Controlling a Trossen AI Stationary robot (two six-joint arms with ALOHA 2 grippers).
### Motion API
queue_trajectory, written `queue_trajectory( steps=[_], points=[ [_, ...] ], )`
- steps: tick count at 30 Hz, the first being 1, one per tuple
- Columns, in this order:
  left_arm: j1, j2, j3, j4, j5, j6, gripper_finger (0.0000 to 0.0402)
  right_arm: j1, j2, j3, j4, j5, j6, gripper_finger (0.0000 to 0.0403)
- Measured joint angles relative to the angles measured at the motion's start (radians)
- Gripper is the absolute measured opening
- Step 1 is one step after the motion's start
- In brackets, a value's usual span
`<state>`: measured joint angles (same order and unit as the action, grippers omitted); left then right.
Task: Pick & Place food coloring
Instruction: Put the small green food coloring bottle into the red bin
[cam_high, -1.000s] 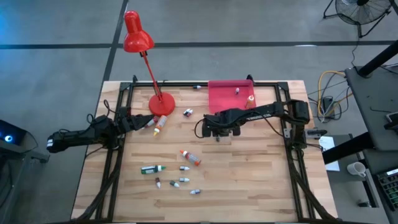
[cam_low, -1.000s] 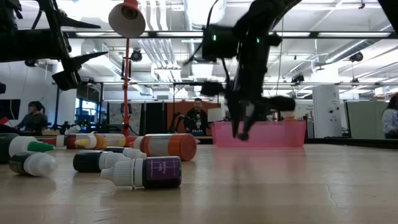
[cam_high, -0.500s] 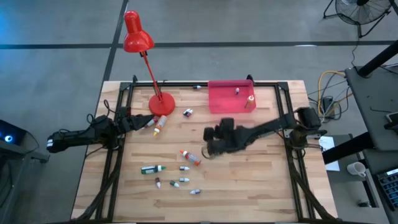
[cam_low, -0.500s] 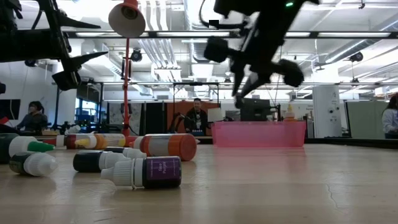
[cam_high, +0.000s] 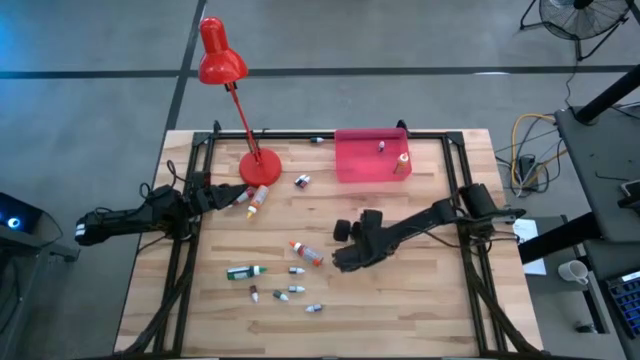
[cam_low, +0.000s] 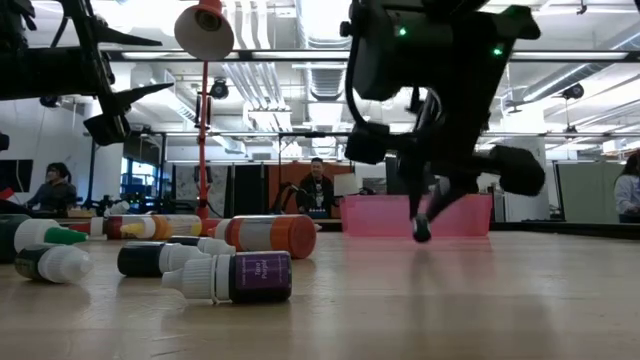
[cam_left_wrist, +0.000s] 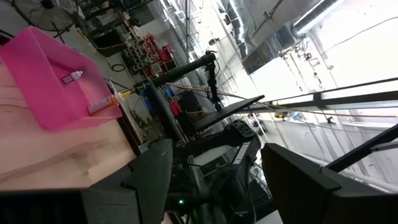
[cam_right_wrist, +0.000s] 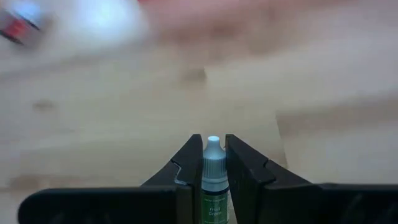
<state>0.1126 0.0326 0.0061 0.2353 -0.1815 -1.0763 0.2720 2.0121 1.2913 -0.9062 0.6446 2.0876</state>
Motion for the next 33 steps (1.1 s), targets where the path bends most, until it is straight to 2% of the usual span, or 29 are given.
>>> queue_trajectory(
  steps=[7, 23, 28, 33],
  points=[
    [0.000, 0.000, 0.000, 0.000, 0.000, 0.000, 0.0220, -0.065, -0.051, -0.002, 0.040, -0.287, -0.122, 0.0053],
    [0.000, 0.000, 0.000, -0.001, 0.000, 0.000, 0.0220, -0.367, -0.064, -0.009, 0.079, -0.804, -0.690, 0.0167],
    [0.000, 0.000, 0.000, -0.001, 0.000, 0.000, 0.0220, -0.442, -0.064, -0.036, 0.080, -0.953, -0.749, 0.0180],
    [0.000, 0.000, 0.000, -0.001, 0.000, 0.000, 0.0220, -0.454, -0.065, -0.068, 0.082, -1.055, -0.779, 0.0173]
  ],
)
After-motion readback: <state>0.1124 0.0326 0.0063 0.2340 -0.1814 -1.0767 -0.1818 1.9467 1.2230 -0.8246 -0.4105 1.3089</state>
